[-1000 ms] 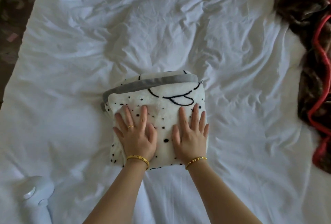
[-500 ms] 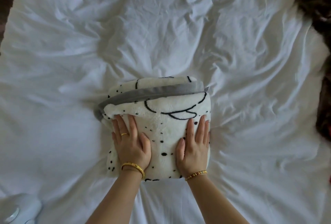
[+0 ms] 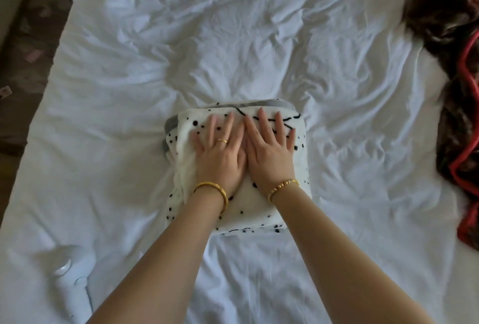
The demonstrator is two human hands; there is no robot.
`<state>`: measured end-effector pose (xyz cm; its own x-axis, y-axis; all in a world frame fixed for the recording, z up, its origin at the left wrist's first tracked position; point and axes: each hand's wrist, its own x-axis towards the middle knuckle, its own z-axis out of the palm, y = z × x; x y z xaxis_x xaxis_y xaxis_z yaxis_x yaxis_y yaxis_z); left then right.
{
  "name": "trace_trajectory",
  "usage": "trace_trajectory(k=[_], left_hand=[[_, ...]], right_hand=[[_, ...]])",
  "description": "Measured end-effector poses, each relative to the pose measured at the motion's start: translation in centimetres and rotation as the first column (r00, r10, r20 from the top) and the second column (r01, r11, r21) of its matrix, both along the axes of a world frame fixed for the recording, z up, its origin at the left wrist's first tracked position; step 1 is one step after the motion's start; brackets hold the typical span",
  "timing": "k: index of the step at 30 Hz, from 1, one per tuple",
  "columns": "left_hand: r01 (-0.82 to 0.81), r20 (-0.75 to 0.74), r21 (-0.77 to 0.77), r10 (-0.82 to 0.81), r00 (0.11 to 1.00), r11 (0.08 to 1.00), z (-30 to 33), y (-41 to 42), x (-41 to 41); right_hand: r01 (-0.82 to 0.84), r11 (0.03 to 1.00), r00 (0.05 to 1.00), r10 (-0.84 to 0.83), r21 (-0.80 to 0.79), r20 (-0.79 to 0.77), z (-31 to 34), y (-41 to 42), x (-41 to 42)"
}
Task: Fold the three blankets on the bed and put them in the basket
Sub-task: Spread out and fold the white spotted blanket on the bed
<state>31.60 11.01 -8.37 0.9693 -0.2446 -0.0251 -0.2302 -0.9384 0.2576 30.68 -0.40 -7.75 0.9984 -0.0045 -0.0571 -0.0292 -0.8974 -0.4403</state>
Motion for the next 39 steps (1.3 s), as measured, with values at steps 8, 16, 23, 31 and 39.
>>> trace_trajectory(k=[8,16,23,31,39], left_hand=[[-0.459,-0.205,-0.044,0.442,0.873,0.887,-4.7,0.9,2.2],[-0.582,-0.127,-0.149,0.568,0.813,0.799,-7.7,1.1,3.3],[-0.566,-0.098,-0.132,0.557,0.824,0.814,-8.0,1.0,3.2],[-0.571,-0.218,-0.135,0.538,0.814,0.81,-5.4,2.0,3.3],[-0.511,-0.193,0.034,0.508,0.84,0.859,2.3,1.3,1.6]], right_hand=[[0.301,0.953,0.942,-0.292,0.031,-0.165,-5.0,-3.1,1.6],[0.391,0.918,0.918,-0.384,0.061,-0.103,-7.8,-2.4,2.1],[0.38,0.923,0.924,-0.376,0.067,-0.065,-8.4,-2.7,1.9],[0.424,0.879,0.901,-0.385,0.216,-0.201,-6.0,-3.8,1.5],[0.356,0.933,0.885,-0.32,0.048,-0.337,-1.0,-7.0,-3.8]])
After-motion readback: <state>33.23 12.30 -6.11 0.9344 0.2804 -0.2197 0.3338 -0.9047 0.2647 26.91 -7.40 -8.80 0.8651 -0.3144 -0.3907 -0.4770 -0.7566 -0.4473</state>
